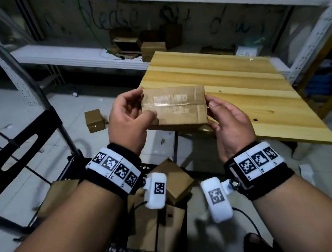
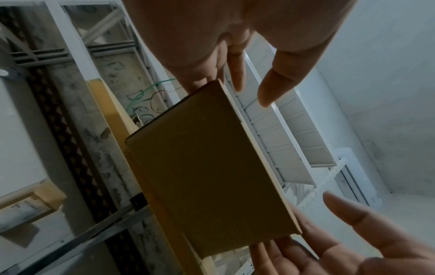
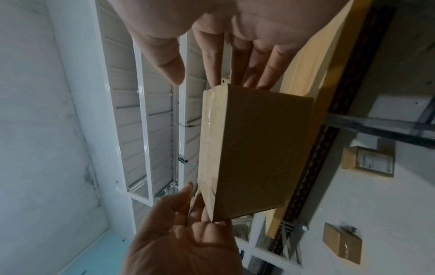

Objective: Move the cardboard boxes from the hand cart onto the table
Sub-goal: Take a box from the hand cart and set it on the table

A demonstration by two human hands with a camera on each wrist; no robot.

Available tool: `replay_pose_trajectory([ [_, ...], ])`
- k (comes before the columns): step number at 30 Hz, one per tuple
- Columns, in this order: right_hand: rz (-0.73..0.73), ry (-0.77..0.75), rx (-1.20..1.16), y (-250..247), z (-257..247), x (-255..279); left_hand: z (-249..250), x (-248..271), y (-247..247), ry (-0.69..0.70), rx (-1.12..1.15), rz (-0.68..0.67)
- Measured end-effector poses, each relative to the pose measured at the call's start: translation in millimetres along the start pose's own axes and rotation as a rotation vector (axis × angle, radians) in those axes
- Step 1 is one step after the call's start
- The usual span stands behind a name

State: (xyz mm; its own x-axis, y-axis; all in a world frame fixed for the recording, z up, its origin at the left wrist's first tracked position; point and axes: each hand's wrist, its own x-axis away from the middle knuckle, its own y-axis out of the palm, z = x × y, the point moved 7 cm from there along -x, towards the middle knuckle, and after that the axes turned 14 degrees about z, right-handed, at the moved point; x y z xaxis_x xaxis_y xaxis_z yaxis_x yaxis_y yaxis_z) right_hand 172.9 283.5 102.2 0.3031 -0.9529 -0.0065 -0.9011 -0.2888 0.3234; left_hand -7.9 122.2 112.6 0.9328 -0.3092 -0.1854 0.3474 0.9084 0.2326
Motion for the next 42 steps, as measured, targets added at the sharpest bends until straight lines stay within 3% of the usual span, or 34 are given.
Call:
replay_pose_trajectory([
  [7, 0.056, -0.073, 0.172, -11, 20, -17, -15, 6, 18, 0.099, -0.146, -0.006],
  [13, 0.013, -0.039, 0.297, -14, 33, -20, -34, -7, 9, 0.084, -0.335, 0.002],
  [16, 0.093, -0.047, 0.245, -21, 30, -24, -15, -5, 7, 0.274, -0.473, 0.022],
  [19, 0.153, 0.006, 0.141, -29, 28, -31, 7, 11, 23, 0.449, -0.581, -0.126],
  [23, 0.221, 0.087, 0.031, -37, 27, -42, -2, 26, 51, 0.497, -0.86, -0.392],
  [27, 0.322, 0.157, -0.053, -48, 19, -51, -18, 25, 74, 0.589, -1.24, -0.515],
  [33, 0.389, 0.2, -0.101, -62, 12, -60, -16, -3, 107, 0.56, -1.448, -0.505],
  [42, 0.395, 0.225, -0.125, -75, 16, -71, -36, -73, 173, 0.436, -1.493, -0.562],
])
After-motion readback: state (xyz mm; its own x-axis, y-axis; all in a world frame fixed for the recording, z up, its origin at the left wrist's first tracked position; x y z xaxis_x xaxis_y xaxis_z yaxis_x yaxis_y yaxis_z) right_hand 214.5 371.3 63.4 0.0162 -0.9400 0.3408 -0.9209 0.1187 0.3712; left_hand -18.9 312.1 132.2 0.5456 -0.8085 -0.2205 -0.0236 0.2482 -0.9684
